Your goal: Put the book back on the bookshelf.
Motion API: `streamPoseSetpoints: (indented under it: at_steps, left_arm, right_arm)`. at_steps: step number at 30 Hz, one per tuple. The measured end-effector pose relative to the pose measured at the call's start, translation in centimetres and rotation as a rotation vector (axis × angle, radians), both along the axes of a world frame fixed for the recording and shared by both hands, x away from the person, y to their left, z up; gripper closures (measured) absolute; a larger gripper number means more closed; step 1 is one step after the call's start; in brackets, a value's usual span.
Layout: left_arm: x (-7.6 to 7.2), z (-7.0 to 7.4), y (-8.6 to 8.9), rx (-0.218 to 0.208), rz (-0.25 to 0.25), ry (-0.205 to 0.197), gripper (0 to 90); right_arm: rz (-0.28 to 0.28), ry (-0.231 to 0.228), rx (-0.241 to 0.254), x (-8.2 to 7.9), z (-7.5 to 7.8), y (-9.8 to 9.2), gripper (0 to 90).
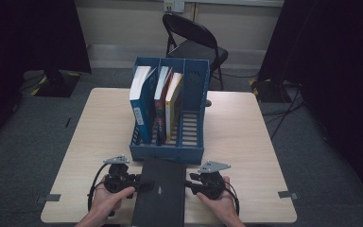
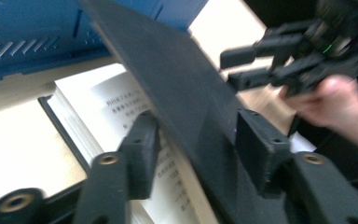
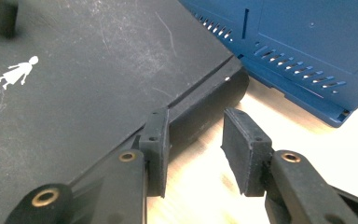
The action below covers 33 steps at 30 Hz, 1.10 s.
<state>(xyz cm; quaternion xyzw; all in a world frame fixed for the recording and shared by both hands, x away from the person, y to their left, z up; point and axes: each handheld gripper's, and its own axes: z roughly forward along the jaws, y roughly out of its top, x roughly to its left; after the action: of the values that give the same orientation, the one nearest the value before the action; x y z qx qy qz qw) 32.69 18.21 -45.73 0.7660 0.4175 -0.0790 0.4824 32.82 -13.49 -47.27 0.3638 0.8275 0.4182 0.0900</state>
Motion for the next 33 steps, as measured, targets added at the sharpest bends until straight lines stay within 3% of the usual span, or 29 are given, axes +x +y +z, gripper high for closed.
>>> streamPoseSetpoints:
  at_steps: [6,9,13,15,20,23,26,29,33]
  left_arm:
    - [0.1,-0.6,-0.3,-0.014,-0.008,0.06,48.5]
    - [1.0,-1.3,-0.9,-0.012,-0.022,0.111,46.5]
    - [1.4,-1.5,-1.0,-0.024,-0.019,0.127,45.5]
    - [1.9,-1.7,-0.7,-0.048,-0.019,0.169,47.7]
    - [2.3,-1.7,-0.9,-0.042,-0.028,0.176,48.9]
    - [2.8,-2.3,-1.5,-0.11,-0.051,0.197,53.7]
    - [2.8,-1.9,-1.5,-0.138,-0.073,0.179,59.4]
    - [2.7,-2.0,-1.3,-0.158,-0.071,0.194,63.8]
    - [2.5,-1.6,-1.4,-0.148,-0.064,0.184,65.0]
  right_arm:
    - [-0.001,-0.002,-0.001,0.0,0.0,0.0,61.2]
    - [0.001,-0.001,0.001,0.1,0.0,0.0,60.2]
    - [0.001,-0.002,-0.001,0.1,0.0,-0.1,59.6]
    - [0.002,-0.001,-0.001,0.1,0.0,-0.1,58.7]
    - [0.003,-0.001,-0.002,0.1,0.0,-0.1,58.6]
    - [0.003,0.001,-0.003,0.2,0.0,-0.1,58.4]
    - [0.004,0.004,-0.003,0.2,0.0,-0.1,56.7]
    - [0.01,0.0,0.022,0.2,0.3,-0.1,51.2]
    - [0.021,0.004,0.067,-0.1,0.6,0.0,43.8]
